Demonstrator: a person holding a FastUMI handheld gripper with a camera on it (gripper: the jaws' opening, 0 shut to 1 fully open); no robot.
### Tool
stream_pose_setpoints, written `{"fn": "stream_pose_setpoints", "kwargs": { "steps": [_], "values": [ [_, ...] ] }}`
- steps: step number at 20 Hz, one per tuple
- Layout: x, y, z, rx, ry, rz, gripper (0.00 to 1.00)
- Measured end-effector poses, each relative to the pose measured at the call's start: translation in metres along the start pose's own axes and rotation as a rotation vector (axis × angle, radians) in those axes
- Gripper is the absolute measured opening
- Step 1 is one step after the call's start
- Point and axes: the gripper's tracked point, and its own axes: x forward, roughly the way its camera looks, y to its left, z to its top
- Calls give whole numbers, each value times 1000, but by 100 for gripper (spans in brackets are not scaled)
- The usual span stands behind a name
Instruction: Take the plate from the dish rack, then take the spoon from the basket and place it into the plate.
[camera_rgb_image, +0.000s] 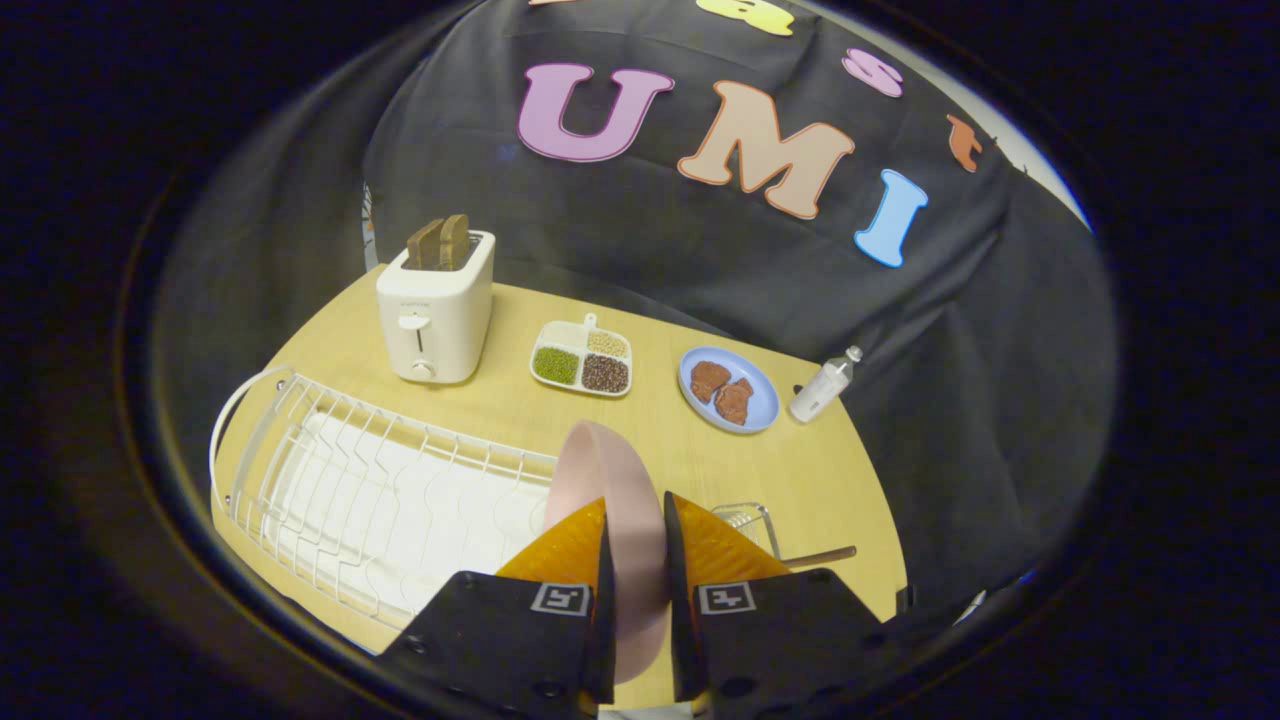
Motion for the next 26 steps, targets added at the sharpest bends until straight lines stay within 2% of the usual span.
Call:
{"fn": "stream_pose_setpoints", "kwargs": {
  "steps": [2,4,7,9,13,17,20,23,26],
  "values": [
    [-6,-11,22,7,-62,-38,25],
    [-18,-7,38,75,-99,19,19],
    [-32,-10,46,153,-106,121,19],
    [-39,-15,50,151,-126,179,19],
    [-58,-41,48,132,-176,235,19],
    [-76,-81,32,156,-210,286,19],
    [-79,-119,16,170,-250,274,19],
    [-79,-152,-16,178,-270,267,19],
    [-76,-172,-58,214,-258,303,19]
  ]
}}
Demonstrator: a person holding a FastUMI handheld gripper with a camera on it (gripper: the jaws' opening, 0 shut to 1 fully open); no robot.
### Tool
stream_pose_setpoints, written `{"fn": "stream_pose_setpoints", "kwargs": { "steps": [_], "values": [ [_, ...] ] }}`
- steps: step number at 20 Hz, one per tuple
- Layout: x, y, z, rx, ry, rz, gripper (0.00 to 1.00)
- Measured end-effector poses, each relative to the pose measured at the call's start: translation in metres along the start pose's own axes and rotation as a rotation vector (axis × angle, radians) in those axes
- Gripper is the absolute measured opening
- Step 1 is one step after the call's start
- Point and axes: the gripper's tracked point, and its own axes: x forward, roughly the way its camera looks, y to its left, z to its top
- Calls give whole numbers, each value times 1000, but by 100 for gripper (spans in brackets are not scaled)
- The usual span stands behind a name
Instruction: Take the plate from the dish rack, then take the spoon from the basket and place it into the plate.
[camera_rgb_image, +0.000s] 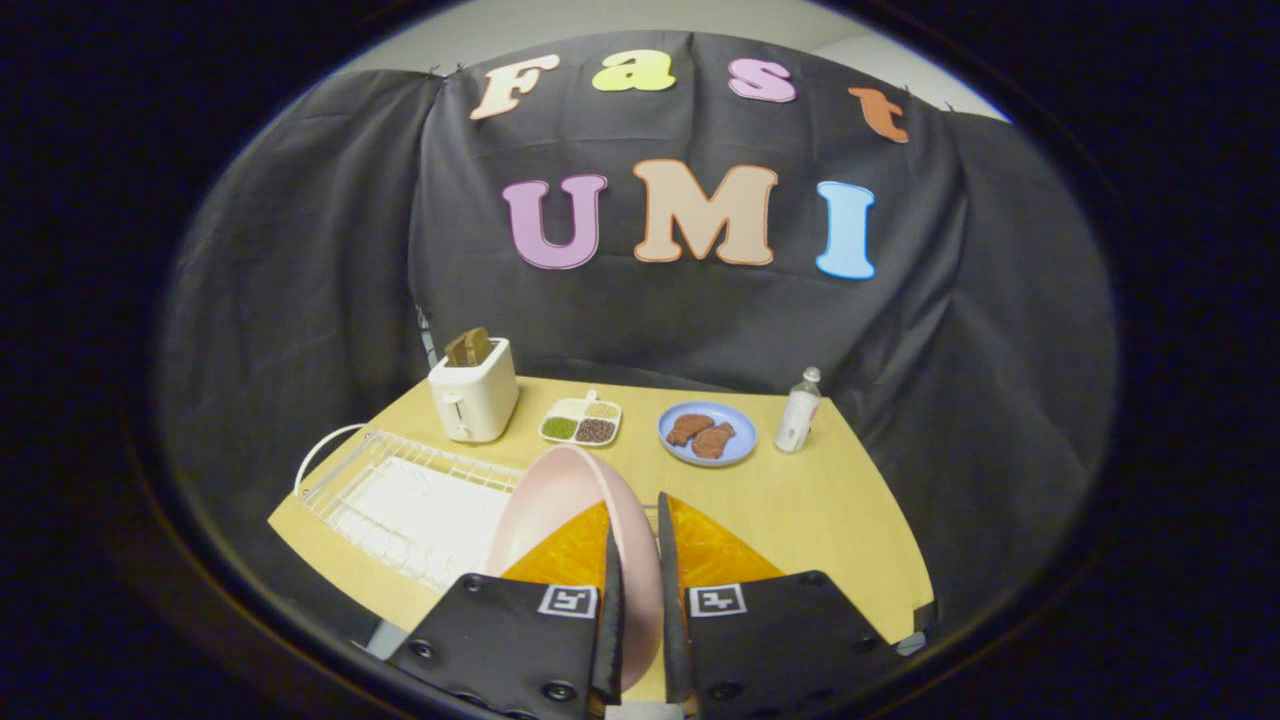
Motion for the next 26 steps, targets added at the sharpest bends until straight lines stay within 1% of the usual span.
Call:
{"fn": "stream_pose_setpoints", "kwargs": {
  "steps": [5,8,11,19,23,26],
  "values": [
    [2,-32,-69,65,54,32,19],
    [10,-42,-110,92,94,54,19],
    [21,-46,-146,147,137,82,19],
    [58,-45,-202,337,210,159,19],
    [78,-51,-225,371,245,163,19],
    [90,-57,-243,357,265,140,18]
  ]
}}
